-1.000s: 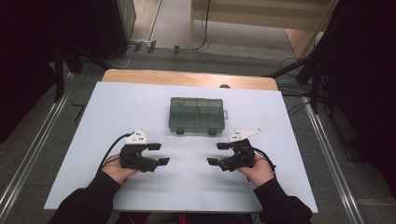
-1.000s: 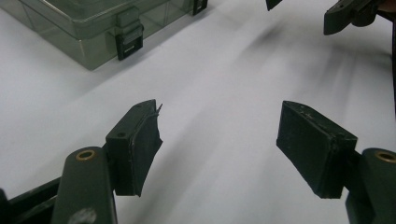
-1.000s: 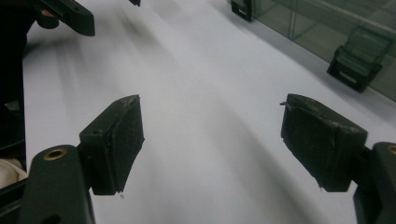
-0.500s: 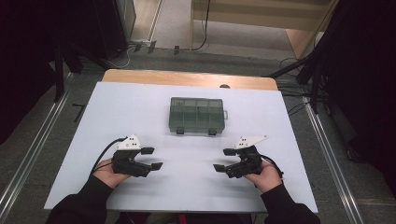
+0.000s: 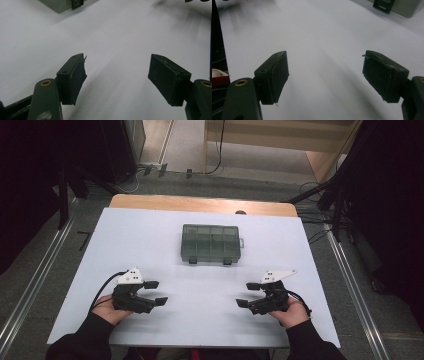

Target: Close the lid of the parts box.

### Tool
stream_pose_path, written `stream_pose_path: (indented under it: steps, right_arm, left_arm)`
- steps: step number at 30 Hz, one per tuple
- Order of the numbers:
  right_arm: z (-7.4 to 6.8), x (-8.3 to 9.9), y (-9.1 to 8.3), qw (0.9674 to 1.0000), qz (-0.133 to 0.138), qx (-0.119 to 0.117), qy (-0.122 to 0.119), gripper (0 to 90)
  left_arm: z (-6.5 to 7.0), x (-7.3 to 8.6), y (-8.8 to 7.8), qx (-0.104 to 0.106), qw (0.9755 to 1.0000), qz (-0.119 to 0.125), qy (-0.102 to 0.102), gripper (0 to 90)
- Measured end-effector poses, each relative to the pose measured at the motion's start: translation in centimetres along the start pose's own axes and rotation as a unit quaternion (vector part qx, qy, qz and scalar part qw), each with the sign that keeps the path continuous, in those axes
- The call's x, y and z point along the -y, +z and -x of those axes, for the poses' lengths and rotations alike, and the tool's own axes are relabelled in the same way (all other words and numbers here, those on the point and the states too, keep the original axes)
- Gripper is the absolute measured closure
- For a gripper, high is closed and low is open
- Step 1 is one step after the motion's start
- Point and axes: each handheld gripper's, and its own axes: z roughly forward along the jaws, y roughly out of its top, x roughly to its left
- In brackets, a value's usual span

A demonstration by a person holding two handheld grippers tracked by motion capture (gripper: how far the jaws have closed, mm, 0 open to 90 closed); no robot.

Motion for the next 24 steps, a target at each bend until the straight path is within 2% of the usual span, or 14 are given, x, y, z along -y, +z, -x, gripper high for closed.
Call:
stream_pose_path:
  steps: [10,13,24]
  right_arm:
    - [0.5,1.1,-1.1,0.9998,0.01,0.012,0.011,22.4]
    - [0.6,1.3,-1.3,0.9997,0.01,0.012,0.016,22.4]
    - [0.7,1.6,-1.2,0.9997,0.006,0.012,0.018,22.4]
  left_arm:
    - [-0.3,1.0,-1.0,-0.018,0.9998,-0.005,0.0,29.4]
    - [-0.4,1.3,-1.3,-0.019,0.9998,0.0,-0.008,29.4]
    - [-0.6,1.9,-1.8,-0.023,0.9997,-0.001,-0.01,29.4]
